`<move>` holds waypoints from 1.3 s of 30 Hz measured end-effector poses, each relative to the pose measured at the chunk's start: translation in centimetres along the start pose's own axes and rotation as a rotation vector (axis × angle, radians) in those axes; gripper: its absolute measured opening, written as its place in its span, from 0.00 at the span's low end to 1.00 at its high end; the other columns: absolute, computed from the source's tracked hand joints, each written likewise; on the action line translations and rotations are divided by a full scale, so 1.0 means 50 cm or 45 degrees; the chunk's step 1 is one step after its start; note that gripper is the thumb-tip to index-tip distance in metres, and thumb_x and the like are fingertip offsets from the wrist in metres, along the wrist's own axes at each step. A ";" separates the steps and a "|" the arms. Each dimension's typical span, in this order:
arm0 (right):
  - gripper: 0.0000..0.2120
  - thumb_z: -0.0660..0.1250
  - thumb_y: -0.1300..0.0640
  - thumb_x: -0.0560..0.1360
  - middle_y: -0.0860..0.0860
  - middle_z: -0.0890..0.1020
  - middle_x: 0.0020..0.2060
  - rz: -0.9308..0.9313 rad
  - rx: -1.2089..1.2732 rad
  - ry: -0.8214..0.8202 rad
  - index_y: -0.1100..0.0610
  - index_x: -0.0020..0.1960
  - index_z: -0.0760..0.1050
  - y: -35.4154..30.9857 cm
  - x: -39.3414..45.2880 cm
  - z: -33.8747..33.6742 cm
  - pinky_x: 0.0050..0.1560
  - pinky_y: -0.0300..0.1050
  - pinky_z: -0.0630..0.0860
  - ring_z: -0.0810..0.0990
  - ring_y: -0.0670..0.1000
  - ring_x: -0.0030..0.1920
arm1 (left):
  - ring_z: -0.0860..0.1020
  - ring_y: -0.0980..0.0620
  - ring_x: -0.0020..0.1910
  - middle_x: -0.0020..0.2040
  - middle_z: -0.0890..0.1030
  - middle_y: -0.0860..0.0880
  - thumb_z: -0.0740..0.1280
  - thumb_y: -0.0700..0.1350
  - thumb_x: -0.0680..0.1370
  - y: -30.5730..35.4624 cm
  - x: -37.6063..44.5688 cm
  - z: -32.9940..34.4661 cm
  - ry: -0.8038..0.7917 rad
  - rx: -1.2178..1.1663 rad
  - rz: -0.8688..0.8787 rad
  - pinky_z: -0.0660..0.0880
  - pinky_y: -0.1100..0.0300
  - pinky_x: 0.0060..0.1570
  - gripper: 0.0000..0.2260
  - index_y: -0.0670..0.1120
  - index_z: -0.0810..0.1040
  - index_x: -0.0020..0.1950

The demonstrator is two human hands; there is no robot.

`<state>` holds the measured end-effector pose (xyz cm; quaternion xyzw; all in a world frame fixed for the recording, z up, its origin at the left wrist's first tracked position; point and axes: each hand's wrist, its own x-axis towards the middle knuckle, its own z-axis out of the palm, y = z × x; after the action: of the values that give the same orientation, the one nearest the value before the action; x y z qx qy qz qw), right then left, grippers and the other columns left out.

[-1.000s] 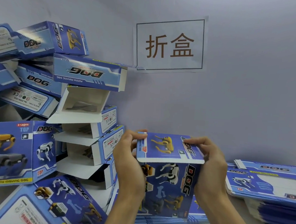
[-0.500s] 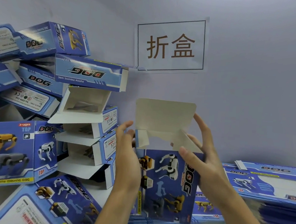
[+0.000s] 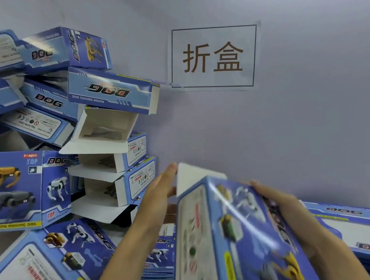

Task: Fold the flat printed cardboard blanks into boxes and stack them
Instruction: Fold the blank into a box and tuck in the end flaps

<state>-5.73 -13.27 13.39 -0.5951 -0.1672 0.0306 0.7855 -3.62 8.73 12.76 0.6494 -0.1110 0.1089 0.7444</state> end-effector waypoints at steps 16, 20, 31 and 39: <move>0.10 0.71 0.57 0.74 0.48 0.87 0.35 -0.049 -0.537 0.140 0.54 0.55 0.78 0.050 0.072 -0.020 0.28 0.36 0.77 0.85 0.47 0.32 | 0.83 0.50 0.34 0.35 0.85 0.45 0.64 0.37 0.81 -0.022 0.002 0.027 -0.223 0.044 -0.249 0.78 0.61 0.32 0.04 0.39 0.77 0.53; 0.09 0.70 0.60 0.74 0.50 0.87 0.35 0.096 -0.508 0.055 0.53 0.54 0.77 0.049 0.080 -0.014 0.28 0.38 0.78 0.85 0.50 0.32 | 0.85 0.45 0.41 0.47 0.86 0.42 0.68 0.45 0.80 -0.044 -0.005 0.010 -0.165 0.037 -0.263 0.80 0.53 0.41 0.11 0.42 0.76 0.59; 0.08 0.68 0.61 0.75 0.54 0.86 0.37 0.067 -0.364 0.043 0.55 0.54 0.78 0.073 0.080 0.002 0.30 0.42 0.80 0.85 0.53 0.34 | 0.86 0.46 0.41 0.44 0.86 0.44 0.69 0.39 0.79 -0.050 -0.001 0.005 -0.080 0.048 -0.203 0.79 0.59 0.31 0.05 0.45 0.79 0.54; 0.07 0.68 0.67 0.72 0.55 0.86 0.35 -0.008 -0.344 -0.029 0.59 0.49 0.81 0.081 0.092 -0.012 0.29 0.41 0.79 0.84 0.51 0.31 | 0.85 0.45 0.37 0.47 0.83 0.38 0.70 0.38 0.78 -0.054 0.002 0.002 -0.083 0.122 -0.143 0.77 0.57 0.32 0.03 0.43 0.77 0.49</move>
<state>-0.59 -11.53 10.48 -0.6946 -0.1806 0.0123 0.6963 -2.71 8.29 10.24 0.6928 -0.0932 0.0511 0.7132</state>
